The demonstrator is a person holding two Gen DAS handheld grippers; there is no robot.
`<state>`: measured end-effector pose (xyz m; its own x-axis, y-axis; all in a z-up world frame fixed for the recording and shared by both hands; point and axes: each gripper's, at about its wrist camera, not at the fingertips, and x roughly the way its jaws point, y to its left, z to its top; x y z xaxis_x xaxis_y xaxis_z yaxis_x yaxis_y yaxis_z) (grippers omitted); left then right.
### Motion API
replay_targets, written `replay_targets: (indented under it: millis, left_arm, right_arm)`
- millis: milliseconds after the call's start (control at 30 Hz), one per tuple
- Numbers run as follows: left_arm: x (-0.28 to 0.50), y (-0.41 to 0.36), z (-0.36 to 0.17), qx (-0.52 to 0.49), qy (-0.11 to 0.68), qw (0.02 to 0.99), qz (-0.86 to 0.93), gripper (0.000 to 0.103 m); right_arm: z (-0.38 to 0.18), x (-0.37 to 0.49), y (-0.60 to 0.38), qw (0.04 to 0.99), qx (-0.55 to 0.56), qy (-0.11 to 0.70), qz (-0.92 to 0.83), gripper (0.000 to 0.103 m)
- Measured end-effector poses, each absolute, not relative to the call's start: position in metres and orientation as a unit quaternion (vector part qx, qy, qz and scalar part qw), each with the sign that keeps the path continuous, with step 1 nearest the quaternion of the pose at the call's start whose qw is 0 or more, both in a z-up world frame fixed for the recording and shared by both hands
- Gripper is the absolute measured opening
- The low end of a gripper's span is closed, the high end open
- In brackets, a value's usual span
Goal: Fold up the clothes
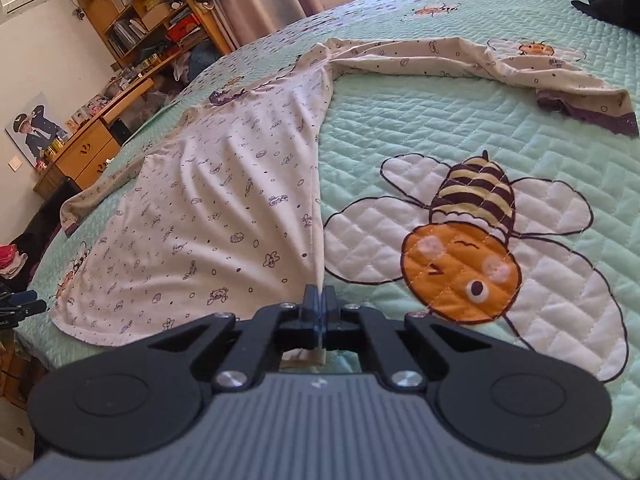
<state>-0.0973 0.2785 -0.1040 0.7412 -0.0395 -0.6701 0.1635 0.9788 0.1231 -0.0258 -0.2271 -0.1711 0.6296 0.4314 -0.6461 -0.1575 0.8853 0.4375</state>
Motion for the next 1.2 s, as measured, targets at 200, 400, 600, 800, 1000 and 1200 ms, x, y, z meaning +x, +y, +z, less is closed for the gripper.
replay_targets:
  millis: [200, 400, 600, 800, 1000, 1200]
  left_arm:
    - [-0.122, 0.234, -0.117, 0.223, 0.339, 0.909, -0.093, 0.086]
    - [-0.125, 0.201, -0.142, 0.345, 0.317, 0.881, -0.059, 0.087]
    - [-0.115, 0.2, -0.141, 0.364, 0.304, 0.88, -0.033, 0.088]
    - [-0.108, 0.205, -0.137, 0.349, 0.303, 0.886, -0.024, 0.088]
    - [-0.103, 0.202, -0.147, 0.359, 0.319, 0.877, -0.033, 0.086]
    - [-0.086, 0.2, -0.153, 0.33, 0.341, 0.878, -0.066, 0.018]
  right_arm:
    - [-0.175, -0.025, -0.231, 0.881, 0.19, 0.399, 0.168, 0.002]
    - [-0.177, -0.025, -0.23, 0.883, 0.188, 0.397, 0.166, 0.002]
    - [-0.177, -0.026, -0.231, 0.883, 0.189, 0.396, 0.165, 0.002]
    - [-0.178, -0.026, -0.232, 0.883, 0.194, 0.394, 0.165, 0.002]
    - [-0.178, -0.027, -0.233, 0.882, 0.198, 0.394, 0.165, 0.002]
    - [-0.178, -0.027, -0.235, 0.882, 0.206, 0.391, 0.164, 0.003]
